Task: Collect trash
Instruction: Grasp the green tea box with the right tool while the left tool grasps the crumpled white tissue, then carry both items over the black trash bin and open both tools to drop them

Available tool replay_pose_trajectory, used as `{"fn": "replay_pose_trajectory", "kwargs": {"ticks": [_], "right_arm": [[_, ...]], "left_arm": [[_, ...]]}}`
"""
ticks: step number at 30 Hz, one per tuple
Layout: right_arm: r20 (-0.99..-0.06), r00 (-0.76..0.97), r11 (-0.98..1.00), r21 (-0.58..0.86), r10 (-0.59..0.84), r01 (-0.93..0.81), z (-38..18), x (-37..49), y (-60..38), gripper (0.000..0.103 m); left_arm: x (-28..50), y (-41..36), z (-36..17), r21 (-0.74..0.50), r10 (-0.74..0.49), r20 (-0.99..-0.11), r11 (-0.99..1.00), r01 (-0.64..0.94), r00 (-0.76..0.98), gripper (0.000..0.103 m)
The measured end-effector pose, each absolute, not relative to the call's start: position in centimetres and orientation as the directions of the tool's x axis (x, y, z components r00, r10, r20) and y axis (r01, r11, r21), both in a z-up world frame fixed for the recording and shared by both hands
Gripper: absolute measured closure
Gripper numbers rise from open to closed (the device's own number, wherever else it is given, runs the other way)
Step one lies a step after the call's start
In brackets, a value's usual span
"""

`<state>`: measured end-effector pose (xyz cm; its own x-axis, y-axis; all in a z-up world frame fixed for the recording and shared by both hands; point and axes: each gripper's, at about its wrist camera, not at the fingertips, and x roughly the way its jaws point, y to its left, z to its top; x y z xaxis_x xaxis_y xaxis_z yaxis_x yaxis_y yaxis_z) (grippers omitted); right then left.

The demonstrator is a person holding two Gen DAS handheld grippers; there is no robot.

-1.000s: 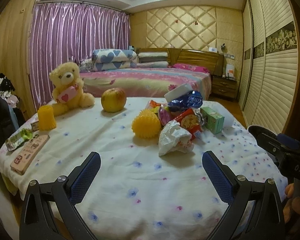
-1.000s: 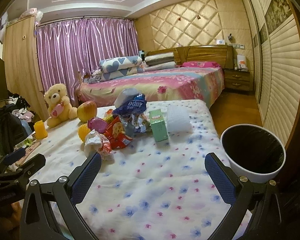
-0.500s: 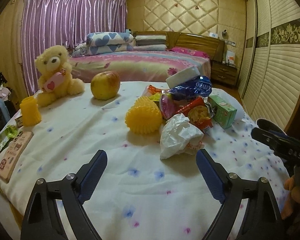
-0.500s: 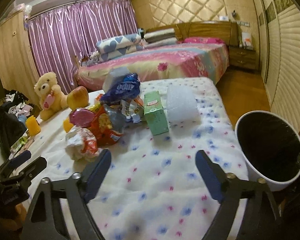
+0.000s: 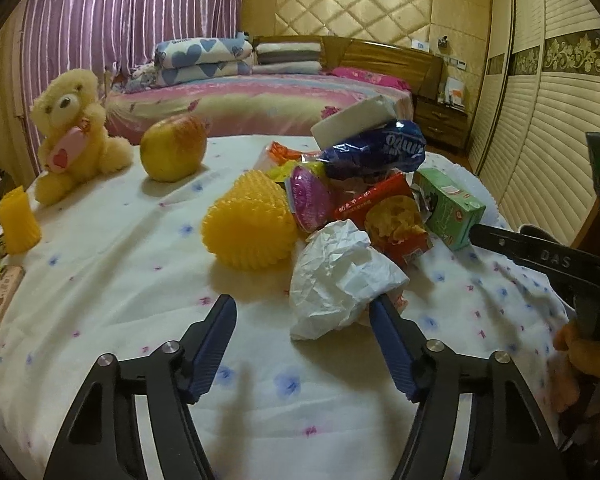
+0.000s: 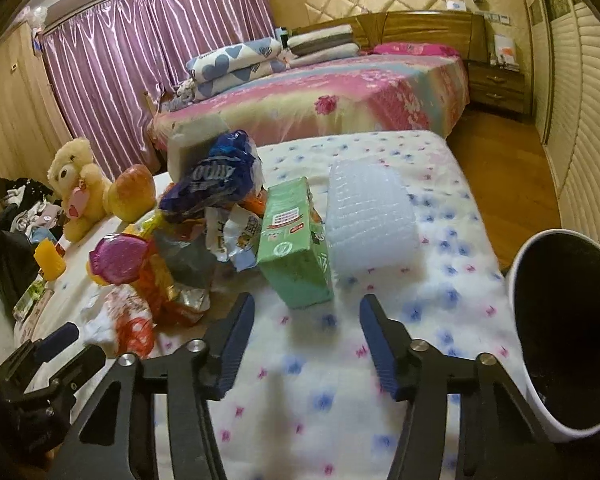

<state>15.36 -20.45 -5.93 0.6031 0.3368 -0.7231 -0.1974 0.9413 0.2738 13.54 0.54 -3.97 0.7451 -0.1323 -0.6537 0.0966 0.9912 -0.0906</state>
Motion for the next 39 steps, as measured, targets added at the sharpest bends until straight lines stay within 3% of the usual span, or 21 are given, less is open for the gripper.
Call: {"fn": "replay_pose_trajectory", "kwargs": {"ticks": [3,5,8,10,12,14,15,39], "right_arm": [[-0.737,0.581,0.938,0.281,0.346,-0.202,-6.5,16.3,-20.3,0.055],[-0.743,0.566,0.934,0.290,0.357,-0.208,-6.7,16.8,-20.0,0.055],[-0.745,0.558,0.931,0.294,0.365,-0.217,-6.8,17.4,-19.6,0.055],[-0.743,0.562,0.932,0.291,0.363,-0.218,-6.8,17.7,-19.4,0.055],[-0.741,0.563,0.931,0.290,0.366,-0.223,-6.7,17.9,-19.3,0.056],[-0.741,0.560,0.929,0.290,0.371,-0.231,-6.7,18.0,-19.1,0.068],[-0.741,0.560,0.929,0.291,0.371,-0.230,-6.7,17.9,-19.1,0.069],[-0.660,0.649,0.913,0.380,0.379,-0.147,-4.1,8.1,-26.3,0.071]], "left_arm": [[14.1,0.3,-4.2,-0.091,-0.134,-0.661,0.991,0.099,0.738,0.037],[14.4,0.2,-4.4,-0.093,-0.141,-0.664,0.990,0.106,0.734,0.042],[14.6,0.1,-4.7,-0.103,-0.157,-0.676,0.988,0.119,0.720,0.057],[14.7,0.2,-4.9,-0.122,-0.177,-0.686,0.984,0.128,0.705,0.072],[14.8,0.2,-5.0,-0.144,-0.217,-0.692,0.976,0.163,0.689,0.076],[14.7,0.1,-4.8,-0.141,-0.221,-0.687,0.975,0.171,0.692,0.080],[14.4,0.1,-4.7,-0.139,-0.225,-0.683,0.974,0.179,0.695,0.082],[9.3,-4.3,-2.0,-0.147,-0.363,-0.629,0.924,0.353,0.688,0.086]]}}
